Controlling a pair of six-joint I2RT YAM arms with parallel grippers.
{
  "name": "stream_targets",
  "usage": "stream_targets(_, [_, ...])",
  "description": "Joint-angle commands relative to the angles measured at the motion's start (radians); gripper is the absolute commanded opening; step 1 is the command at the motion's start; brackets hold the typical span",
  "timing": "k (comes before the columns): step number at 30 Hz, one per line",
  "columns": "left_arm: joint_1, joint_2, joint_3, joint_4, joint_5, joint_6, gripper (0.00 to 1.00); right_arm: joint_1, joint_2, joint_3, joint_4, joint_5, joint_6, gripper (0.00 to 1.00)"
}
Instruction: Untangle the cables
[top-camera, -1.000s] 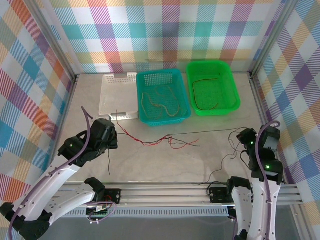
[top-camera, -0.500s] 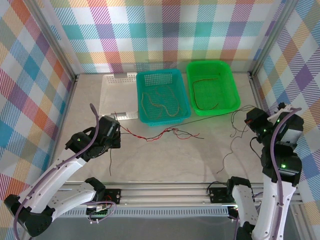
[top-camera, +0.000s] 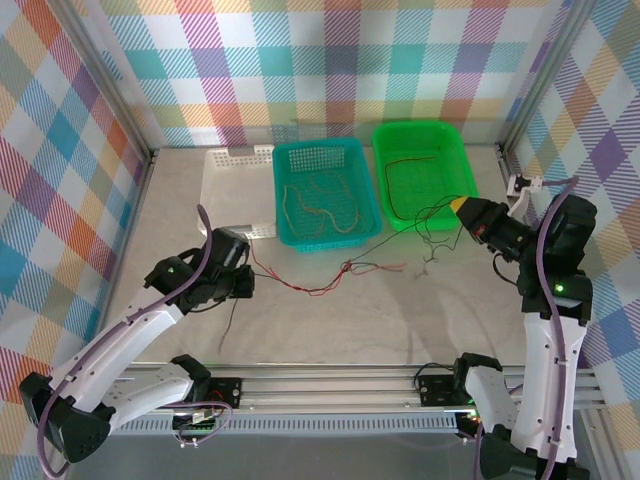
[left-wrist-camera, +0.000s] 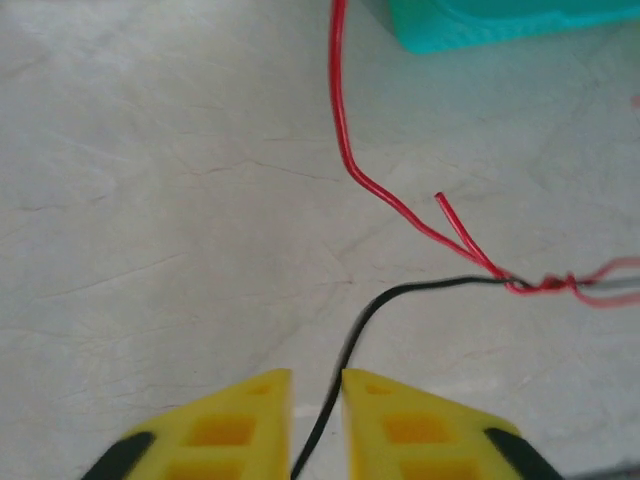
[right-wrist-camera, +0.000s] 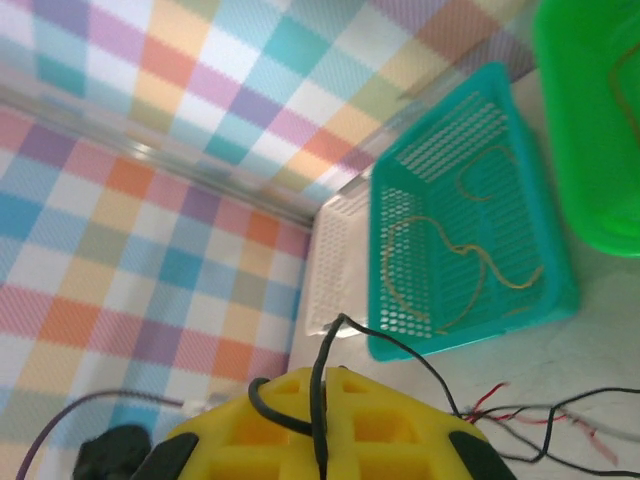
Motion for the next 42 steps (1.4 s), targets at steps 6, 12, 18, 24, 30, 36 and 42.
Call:
stream_targets(6, [-0.009,0.05,0.075,0.133,0.242,-0.075,0.48,0.149,-0.011,-0.101,0.15,-0.12,-0.056,0.0])
stream_targets(12, [-0.041,0.082,0.122,0.248,0.325,-0.111,0.6,0.253,0.017,-0.173,0.191,-0.122,-0.123,0.0])
stream_targets(18, [-0.09,0.111,0.169,0.417,0.414,-0.15,0.66,0.334,0.043,-0.23,0.282,-0.132,-0.156,0.0])
stream_targets(24, [-0.167,0.158,0.18,0.572,0.502,-0.17,0.67,0.403,0.084,-0.255,0.336,-0.133,-0.162,0.0])
stream_targets(30, [-0.246,0.2,0.168,0.716,0.552,-0.157,0.67,0.476,0.1,-0.261,0.376,-0.151,-0.183,0.0])
stream_targets(36, [-0.271,0.23,0.137,0.824,0.578,-0.155,0.66,0.514,0.109,-0.267,0.406,-0.184,-0.183,0.0])
stream_targets(42, [-0.28,0.267,0.12,0.882,0.596,-0.158,0.63,0.548,0.126,-0.276,0.432,-0.199,-0.173,0.0])
